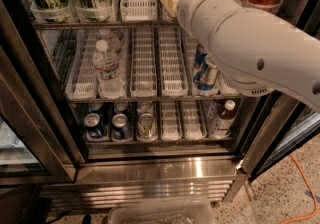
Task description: Pick coke can from top shelf of fridge
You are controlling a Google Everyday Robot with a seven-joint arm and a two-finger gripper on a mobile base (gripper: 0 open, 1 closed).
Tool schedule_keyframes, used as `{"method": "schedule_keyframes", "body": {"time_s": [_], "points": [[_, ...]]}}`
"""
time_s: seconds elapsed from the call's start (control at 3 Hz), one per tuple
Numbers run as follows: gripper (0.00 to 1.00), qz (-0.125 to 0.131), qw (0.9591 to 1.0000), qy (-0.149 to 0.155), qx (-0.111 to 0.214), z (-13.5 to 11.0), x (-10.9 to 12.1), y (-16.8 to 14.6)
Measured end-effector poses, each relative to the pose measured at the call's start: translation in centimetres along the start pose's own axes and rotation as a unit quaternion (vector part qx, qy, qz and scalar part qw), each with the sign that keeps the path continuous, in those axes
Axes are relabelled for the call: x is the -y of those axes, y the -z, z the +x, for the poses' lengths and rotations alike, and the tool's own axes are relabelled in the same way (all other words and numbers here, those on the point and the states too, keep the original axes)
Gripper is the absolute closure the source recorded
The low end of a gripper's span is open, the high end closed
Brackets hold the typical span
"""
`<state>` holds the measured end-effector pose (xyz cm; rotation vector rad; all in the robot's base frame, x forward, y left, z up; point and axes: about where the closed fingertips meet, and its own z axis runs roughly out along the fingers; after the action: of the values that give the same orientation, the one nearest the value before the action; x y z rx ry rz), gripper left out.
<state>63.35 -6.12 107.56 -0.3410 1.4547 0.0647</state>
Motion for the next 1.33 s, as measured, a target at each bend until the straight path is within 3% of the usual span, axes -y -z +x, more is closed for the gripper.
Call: {"method": "schedule_keyframes", "body": {"time_s": [0.33,0.67,1.33], "points": [[1.0,0.0,1.0,0.0,0.0,0.0,0.0,0.0],[1.0,0.0,1.0,0.0,0.0,0.0,0.0,0.0],[1.0,-0.005,0.9995,-0.015,0.027,-3.0,-0.5,-0.1]]}}
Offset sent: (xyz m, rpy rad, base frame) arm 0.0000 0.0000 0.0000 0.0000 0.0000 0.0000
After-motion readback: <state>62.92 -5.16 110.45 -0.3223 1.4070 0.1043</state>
